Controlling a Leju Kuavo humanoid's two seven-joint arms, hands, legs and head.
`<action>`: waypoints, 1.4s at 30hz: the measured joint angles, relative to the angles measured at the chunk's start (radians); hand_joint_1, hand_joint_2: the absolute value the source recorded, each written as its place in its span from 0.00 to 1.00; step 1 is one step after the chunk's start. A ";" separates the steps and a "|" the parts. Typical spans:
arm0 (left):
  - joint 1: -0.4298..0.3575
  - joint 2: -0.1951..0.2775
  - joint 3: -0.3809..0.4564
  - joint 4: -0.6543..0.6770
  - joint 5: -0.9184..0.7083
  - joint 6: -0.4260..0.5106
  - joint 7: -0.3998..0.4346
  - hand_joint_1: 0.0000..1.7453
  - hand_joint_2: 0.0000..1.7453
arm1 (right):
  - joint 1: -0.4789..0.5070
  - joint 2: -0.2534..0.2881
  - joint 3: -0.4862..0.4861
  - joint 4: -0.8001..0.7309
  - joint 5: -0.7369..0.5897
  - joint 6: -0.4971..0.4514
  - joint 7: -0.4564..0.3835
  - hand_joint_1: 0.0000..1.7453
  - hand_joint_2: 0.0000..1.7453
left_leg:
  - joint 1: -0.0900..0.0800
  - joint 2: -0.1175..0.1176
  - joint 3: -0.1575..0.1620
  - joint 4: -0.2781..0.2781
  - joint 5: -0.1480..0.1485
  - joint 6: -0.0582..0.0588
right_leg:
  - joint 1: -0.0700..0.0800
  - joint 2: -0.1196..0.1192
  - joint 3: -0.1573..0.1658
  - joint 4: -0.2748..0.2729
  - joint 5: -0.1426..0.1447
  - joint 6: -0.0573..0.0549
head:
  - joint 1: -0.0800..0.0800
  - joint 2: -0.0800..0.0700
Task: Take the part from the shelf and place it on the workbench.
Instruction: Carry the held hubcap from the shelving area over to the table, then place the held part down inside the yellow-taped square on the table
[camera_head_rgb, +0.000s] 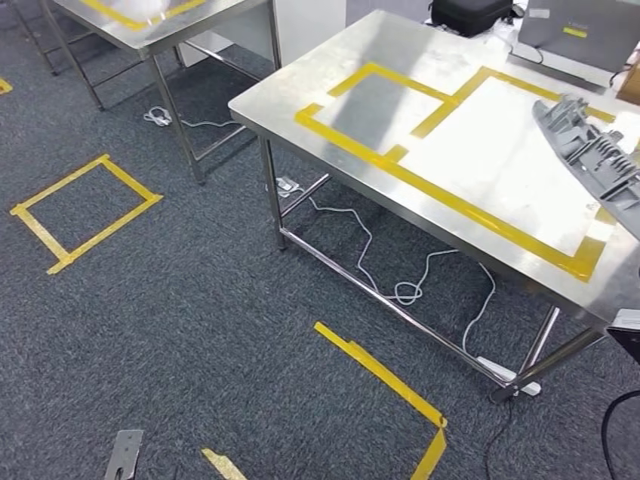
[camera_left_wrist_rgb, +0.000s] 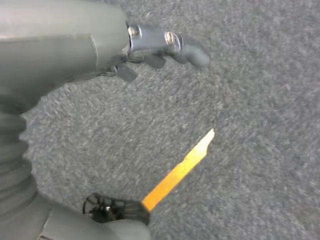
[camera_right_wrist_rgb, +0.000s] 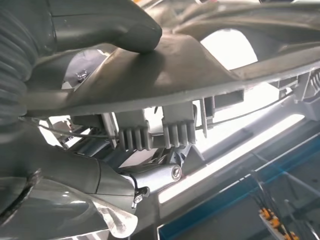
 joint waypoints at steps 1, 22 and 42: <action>0.000 0.001 0.000 0.000 0.000 0.001 0.001 0.00 1.00 | 0.000 0.001 0.000 0.000 0.001 -0.001 0.000 1.00 1.00 | -0.001 0.000 0.000 0.002 -0.004 -0.005 | 0.003 0.000 0.003 -0.006 -0.009 -0.011 | -0.001 0.000; -0.001 -0.001 -0.003 0.000 0.004 0.019 0.008 0.00 1.00 | 0.021 0.000 0.005 -0.001 0.011 0.006 0.003 1.00 1.00 | -0.003 0.000 -0.098 -0.003 0.090 0.019 | 0.004 0.014 0.024 0.117 -0.156 -0.012 | -0.003 0.000; -0.010 -0.007 -0.020 0.000 -0.008 0.015 0.027 0.00 1.00 | -0.059 0.001 0.063 0.191 0.109 0.110 0.043 1.00 1.00 | 0.008 -0.003 -0.201 0.263 -0.023 -0.032 | -0.004 0.007 0.052 -0.007 -0.042 -0.039 | -0.011 0.000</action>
